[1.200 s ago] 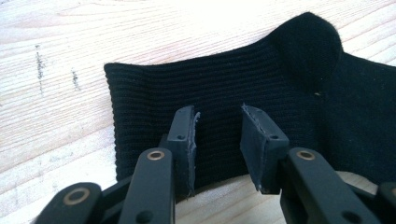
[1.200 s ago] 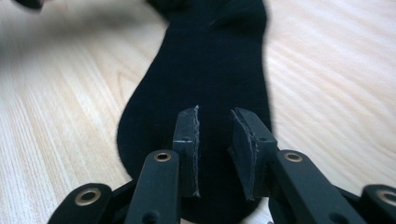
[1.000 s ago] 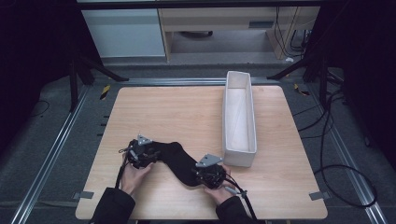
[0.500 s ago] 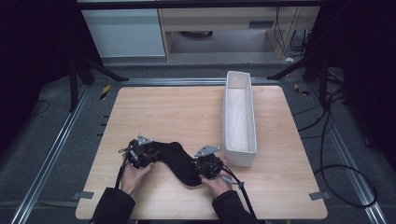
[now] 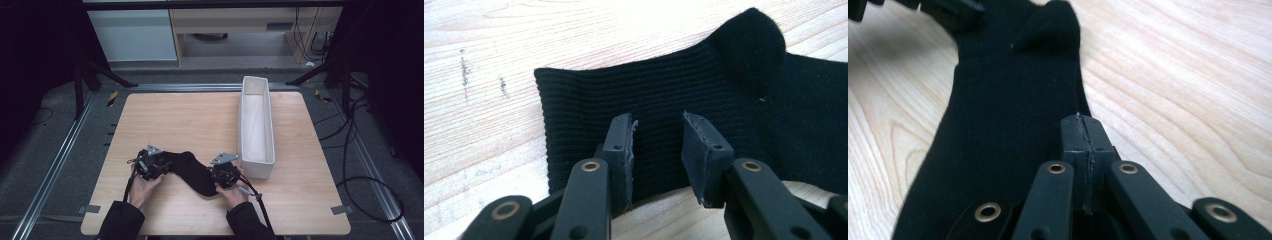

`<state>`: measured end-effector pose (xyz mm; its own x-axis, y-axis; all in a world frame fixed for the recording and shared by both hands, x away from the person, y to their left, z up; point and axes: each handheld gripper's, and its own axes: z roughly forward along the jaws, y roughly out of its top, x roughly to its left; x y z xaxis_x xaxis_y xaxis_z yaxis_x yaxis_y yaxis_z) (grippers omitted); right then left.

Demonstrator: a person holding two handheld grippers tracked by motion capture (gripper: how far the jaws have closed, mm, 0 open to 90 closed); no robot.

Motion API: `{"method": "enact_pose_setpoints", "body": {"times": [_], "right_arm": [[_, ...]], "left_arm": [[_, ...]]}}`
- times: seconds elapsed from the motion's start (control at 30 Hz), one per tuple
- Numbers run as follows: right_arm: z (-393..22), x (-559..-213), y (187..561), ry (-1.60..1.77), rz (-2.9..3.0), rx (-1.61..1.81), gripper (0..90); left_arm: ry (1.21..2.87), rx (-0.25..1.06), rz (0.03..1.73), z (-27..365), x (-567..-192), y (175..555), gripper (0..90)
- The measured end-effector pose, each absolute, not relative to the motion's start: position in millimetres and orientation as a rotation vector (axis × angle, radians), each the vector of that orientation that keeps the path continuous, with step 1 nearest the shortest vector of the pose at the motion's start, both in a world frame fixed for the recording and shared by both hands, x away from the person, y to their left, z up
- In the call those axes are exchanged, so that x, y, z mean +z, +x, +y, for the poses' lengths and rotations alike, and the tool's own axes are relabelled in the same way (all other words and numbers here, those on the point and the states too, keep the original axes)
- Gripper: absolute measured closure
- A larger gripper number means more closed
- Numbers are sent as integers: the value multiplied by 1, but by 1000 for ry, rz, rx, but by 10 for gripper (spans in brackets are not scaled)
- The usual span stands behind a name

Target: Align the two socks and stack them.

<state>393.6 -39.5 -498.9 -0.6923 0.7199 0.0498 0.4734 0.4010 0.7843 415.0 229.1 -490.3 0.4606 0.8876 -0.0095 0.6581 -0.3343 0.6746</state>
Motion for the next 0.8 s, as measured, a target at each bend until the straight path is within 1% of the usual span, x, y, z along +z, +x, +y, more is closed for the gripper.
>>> {"method": "enact_pose_setpoints", "body": {"times": [0.13,0.37,0.53,0.6,0.67,0.8], "right_arm": [[-41,-496,394,1038,2316,1194,900],[-36,-507,399,1030,2313,1063,900],[-35,-499,394,1007,2289,1102,892],[-35,-494,389,986,2296,1151,857],[-34,-493,385,974,2354,1175,800],[-39,-492,375,938,2319,1177,761]], "left_arm": [[2100,487,1281,229,-490,415,646],[2100,489,1278,229,-490,415,645],[2100,489,1280,229,-490,415,644],[2097,484,1283,229,-490,415,642],[2092,484,1285,229,-489,415,639],[2084,495,1270,228,-486,413,625]]}}
